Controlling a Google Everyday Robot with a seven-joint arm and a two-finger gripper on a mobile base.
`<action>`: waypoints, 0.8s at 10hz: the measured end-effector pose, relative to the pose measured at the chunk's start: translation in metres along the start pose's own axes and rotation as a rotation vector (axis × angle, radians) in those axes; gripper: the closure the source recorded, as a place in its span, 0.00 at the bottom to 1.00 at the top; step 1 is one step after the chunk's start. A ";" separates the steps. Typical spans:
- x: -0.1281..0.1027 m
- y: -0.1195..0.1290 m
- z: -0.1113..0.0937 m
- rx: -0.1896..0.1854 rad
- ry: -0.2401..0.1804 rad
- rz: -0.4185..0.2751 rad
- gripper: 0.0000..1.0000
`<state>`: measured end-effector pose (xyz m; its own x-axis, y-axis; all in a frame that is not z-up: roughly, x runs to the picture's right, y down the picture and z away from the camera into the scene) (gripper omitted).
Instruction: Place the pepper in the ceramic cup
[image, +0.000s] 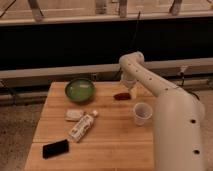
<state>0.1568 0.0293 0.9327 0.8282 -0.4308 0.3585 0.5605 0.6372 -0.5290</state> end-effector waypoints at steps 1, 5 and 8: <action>-0.001 -0.002 0.008 -0.016 -0.026 0.004 0.20; -0.003 -0.005 0.027 -0.022 -0.094 0.023 0.20; -0.007 -0.007 0.040 -0.021 -0.115 0.024 0.23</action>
<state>0.1470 0.0533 0.9643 0.8364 -0.3390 0.4307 0.5416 0.6324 -0.5538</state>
